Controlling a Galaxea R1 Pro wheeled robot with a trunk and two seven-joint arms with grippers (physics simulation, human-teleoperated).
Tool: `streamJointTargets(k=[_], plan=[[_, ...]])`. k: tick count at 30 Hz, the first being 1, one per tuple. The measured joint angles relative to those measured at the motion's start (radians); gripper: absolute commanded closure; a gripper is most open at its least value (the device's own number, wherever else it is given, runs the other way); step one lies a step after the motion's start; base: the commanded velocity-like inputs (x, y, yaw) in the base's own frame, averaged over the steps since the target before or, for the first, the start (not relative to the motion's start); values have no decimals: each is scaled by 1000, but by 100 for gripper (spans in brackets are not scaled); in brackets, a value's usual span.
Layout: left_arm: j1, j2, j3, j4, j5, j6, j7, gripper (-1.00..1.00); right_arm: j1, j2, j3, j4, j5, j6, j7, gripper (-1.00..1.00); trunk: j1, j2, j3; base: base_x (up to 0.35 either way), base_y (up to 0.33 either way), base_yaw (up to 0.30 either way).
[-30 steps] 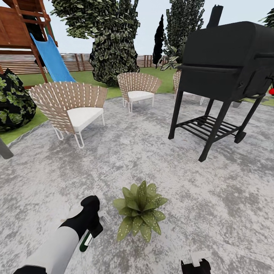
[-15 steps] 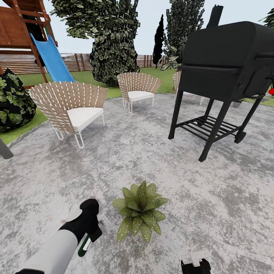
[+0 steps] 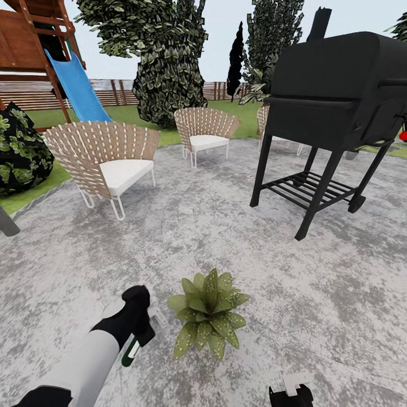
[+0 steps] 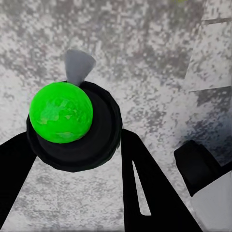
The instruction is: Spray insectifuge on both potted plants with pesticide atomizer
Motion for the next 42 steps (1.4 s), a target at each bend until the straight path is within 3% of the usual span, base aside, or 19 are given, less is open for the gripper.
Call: streamJointTargets(k=[11, 25, 34, 38, 42], plan=[[-9, 18, 8, -9, -2, -27, -2, 100, 0, 1, 0, 0, 0, 0, 1, -100, 0, 0, 0, -48, 47, -29], [-12, 31, 7, -2, 1, -27, -2, 100, 0, 0, -1, -2, -4, -1, 0, -100, 0, 0, 0, -17, 297, -87], [-13, 24, 4, -1, 0, -25, -3, 100, 0, -2, -2, -2, -4, -1, 0, -100, 0, 0, 0, 161, 309, -222], [-15, 17, -2, -9, -16, -26, -84, 100, 0, -2, -2, -2, -4, 0, 0, -100, 0, 0, 0, 205, 289, -267], [-27, 15, -9, -12, -59, -26, -103, 100, 0, -2, -2, -2, -4, 0, 0, -100, 0, 0, 0, 202, 264, -268]])
